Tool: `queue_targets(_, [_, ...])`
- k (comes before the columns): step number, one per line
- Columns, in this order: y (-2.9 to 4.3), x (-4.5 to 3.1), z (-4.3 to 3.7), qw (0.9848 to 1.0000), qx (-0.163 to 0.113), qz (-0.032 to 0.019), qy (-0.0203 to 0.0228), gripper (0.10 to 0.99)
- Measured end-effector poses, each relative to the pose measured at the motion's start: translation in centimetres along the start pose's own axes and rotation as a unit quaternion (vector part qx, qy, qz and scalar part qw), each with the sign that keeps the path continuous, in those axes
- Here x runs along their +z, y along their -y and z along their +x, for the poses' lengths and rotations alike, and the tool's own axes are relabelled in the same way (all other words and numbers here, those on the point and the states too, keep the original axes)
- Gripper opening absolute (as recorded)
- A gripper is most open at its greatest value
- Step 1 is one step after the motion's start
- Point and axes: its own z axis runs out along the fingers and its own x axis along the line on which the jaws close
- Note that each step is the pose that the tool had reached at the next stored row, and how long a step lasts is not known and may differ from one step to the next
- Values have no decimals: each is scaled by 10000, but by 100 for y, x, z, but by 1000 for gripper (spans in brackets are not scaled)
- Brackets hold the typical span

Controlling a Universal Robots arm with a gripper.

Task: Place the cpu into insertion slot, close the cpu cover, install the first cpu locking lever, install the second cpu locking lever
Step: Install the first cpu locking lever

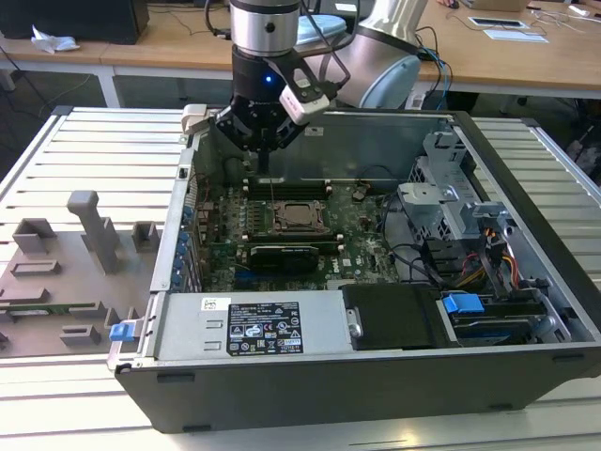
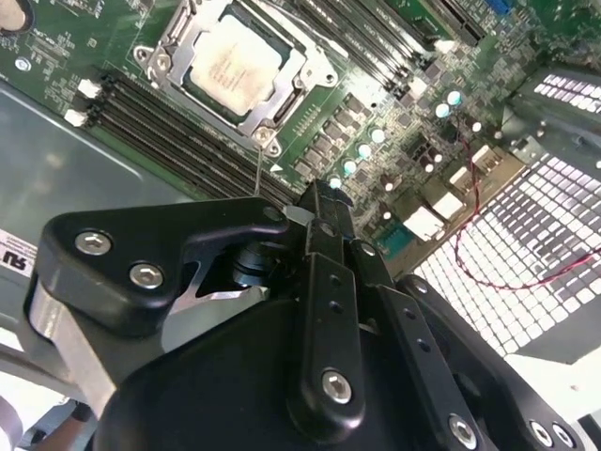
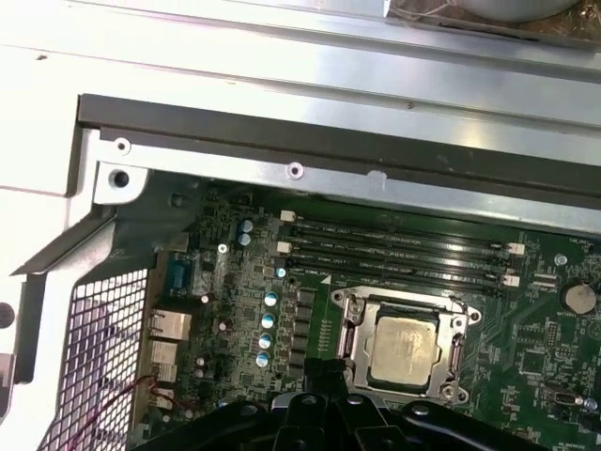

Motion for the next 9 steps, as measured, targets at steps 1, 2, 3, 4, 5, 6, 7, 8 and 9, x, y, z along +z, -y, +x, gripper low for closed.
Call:
queue_targets(1, [-4,2,9,10000,0,0,0,106])
queue_targets(2, [-7,5,16,10000,1,0,0,106])
queue_targets(3, [-9,8,18,10000,0,0,0,106])
queue_targets(4, [-11,13,19,10000,0,0,0,106])
queue_targets(5, [-14,20,19,10000,0,-1,1,106])
queue_targets(6, [-19,41,18,10000,2,-1,1,106])
queue_targets(7, [-21,53,18,10000,3,0,0,106])
queue_targets(8, [-23,62,17,10000,3,0,0,106])
queue_targets(9, [-28,77,17,10000,4,0,0,106])
